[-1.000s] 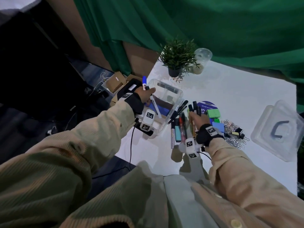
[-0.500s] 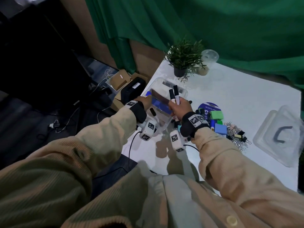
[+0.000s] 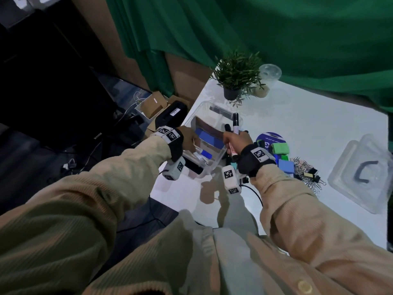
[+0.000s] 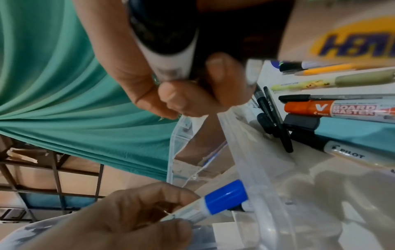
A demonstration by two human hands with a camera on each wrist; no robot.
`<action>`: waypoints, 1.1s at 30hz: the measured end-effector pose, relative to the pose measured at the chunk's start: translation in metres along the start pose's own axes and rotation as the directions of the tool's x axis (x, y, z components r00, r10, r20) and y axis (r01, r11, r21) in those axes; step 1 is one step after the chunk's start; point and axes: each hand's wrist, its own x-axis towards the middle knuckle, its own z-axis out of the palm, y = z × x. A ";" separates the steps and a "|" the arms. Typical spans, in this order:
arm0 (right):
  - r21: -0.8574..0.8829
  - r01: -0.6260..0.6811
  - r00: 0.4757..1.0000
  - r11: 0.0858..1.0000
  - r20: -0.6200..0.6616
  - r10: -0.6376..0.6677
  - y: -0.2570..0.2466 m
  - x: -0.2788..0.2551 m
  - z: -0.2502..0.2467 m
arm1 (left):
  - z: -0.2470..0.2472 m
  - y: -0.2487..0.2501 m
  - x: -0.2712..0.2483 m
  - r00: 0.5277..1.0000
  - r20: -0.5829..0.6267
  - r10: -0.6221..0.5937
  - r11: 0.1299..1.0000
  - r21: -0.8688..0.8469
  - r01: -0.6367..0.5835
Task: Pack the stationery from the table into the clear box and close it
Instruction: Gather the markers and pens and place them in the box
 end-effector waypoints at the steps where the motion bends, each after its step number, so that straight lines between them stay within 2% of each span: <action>1: 0.007 0.005 1.000 1.000 -0.001 -0.005 -0.002 0.001 0.000 | 0.003 0.001 0.002 1.000 -0.003 0.022 1.000 0.009 -0.022; 5: 0.038 0.016 1.000 0.999 0.010 -0.016 -0.011 0.003 0.000 | 0.009 -0.001 0.006 0.993 -0.042 0.110 0.994 0.025 -0.109; 8: 0.187 0.027 1.000 0.982 -0.007 -0.026 -0.022 0.008 0.005 | 0.002 0.006 0.001 0.977 -0.062 0.203 0.958 -0.193 -0.211; 11: 0.441 0.013 0.999 0.897 -0.041 0.006 -0.031 0.019 0.017 | -0.003 0.021 -0.005 0.954 0.001 0.301 0.882 -0.380 -0.278; 13: 0.580 -0.001 0.999 0.814 -0.041 0.031 -0.037 0.024 0.026 | -0.001 0.028 -0.004 0.942 0.011 0.334 0.870 -0.389 -0.304; 16: 0.646 0.038 0.998 0.762 -0.064 0.004 -0.041 0.029 0.034 | 0.001 0.028 -0.005 0.951 -0.008 0.310 0.874 -0.392 -0.288; 19: 0.653 0.156 0.981 0.741 -0.189 -0.040 -0.046 0.035 0.027 | -0.001 0.014 -0.008 0.981 -0.001 0.192 0.894 -0.412 -0.175; 22: 0.549 0.205 0.967 0.810 -0.240 -0.082 -0.049 0.037 0.014 | 0.003 -0.002 -0.006 0.999 -0.033 0.000 0.886 -0.464 -0.016; 25: 0.337 0.202 0.977 0.920 -0.128 -0.168 -0.042 0.029 0.015 | 0.008 -0.010 -0.003 0.974 -0.073 -0.213 0.820 -0.556 0.138; 28: 0.089 0.225 0.974 0.970 0.007 -0.226 -0.031 0.024 0.027 | 0.014 -0.007 -0.001 0.919 -0.070 -0.388 0.667 -0.710 0.228; 31: -0.020 0.254 0.962 0.967 0.108 -0.251 -0.023 0.020 0.039 | 0.015 -0.001 0.001 0.860 -0.073 -0.506 0.522 -0.819 0.237; 32: -0.054 0.262 0.958 0.964 0.138 -0.252 -0.019 0.020 0.043 | 0.015 -0.001 0.001 0.860 -0.056 -0.507 0.490 -0.840 0.234; 33: -0.116 0.267 0.955 0.957 0.166 -0.246 -0.017 0.019 0.045 | 0.015 -0.001 0.001 0.875 -0.031 -0.484 0.497 -0.833 0.245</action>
